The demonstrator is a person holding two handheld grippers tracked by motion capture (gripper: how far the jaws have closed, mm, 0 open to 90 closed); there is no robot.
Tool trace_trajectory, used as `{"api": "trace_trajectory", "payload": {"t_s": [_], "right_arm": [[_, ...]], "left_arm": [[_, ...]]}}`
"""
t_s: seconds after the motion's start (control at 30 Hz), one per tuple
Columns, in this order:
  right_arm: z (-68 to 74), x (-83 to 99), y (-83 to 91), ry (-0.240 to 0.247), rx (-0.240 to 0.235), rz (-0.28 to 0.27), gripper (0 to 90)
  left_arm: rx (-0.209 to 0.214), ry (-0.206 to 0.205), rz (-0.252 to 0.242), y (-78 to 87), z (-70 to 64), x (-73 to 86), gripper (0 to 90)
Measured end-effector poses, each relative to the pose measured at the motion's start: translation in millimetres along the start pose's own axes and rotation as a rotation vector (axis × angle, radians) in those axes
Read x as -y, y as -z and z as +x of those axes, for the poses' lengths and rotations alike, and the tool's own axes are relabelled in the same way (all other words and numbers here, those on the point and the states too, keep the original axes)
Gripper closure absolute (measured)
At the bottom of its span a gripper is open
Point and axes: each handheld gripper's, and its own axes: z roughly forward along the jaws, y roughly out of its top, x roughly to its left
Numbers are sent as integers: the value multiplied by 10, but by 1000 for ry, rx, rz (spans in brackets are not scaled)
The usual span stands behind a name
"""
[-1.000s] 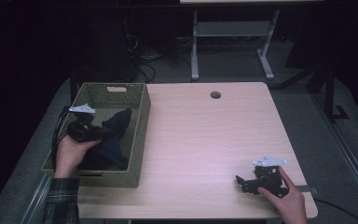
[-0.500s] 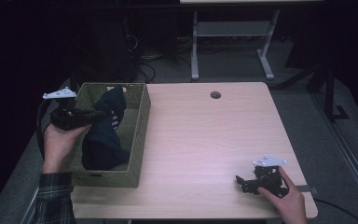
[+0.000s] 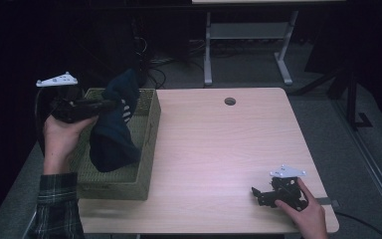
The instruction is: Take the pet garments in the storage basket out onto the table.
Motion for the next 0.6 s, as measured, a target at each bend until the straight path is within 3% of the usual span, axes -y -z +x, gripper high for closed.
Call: {"api": "trace_trajectory", "payload": {"t_s": [0.33,0.6], "right_arm": [[0,0,0,0,0,0,4],[-1,0,0,1,0,0,4]], "left_arm": [[54,-44,-43,-40,-215,-304,754],[109,-69,-68,-188,-395,-461,754]]}}
